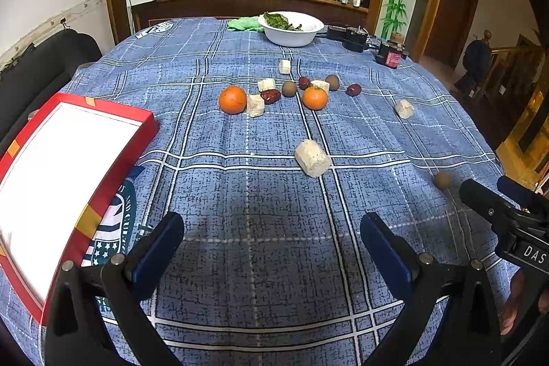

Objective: Organize fruits
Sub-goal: 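Grasp a white cube with the left tool while the right tool grasps a brown round fruit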

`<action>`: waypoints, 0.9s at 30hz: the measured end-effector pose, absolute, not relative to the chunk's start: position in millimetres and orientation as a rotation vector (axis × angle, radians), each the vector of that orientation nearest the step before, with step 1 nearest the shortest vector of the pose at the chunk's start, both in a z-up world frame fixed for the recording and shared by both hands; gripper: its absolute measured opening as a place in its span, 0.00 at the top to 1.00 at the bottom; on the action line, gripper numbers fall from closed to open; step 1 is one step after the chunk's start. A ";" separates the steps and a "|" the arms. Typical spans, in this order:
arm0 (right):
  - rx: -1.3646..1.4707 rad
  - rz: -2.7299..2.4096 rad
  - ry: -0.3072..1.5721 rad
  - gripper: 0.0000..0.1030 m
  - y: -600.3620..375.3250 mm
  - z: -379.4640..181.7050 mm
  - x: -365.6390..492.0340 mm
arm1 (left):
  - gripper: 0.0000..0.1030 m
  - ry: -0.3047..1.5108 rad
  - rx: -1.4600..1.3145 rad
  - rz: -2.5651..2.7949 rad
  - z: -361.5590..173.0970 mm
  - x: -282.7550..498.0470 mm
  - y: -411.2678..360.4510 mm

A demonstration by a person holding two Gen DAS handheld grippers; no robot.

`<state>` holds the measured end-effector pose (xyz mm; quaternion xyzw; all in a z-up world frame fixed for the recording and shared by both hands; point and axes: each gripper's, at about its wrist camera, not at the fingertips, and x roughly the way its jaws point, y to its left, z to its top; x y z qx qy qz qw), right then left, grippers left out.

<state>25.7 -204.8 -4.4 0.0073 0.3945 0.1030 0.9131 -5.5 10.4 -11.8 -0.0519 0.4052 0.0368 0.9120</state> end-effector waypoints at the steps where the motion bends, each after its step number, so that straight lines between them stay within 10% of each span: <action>1: 0.014 0.213 0.812 0.00 -204.8 -4.9 25.8 | 0.01 0.835 -0.106 0.077 -11.6 -5.2 10.6; 11: 0.016 0.197 0.820 0.00 -209.2 -8.2 21.4 | 0.01 0.835 -0.106 0.093 -13.7 -3.5 13.1; 27: -0.013 0.188 0.852 0.35 -207.6 -26.9 57.6 | 0.01 0.853 -0.093 0.105 -20.2 10.5 7.9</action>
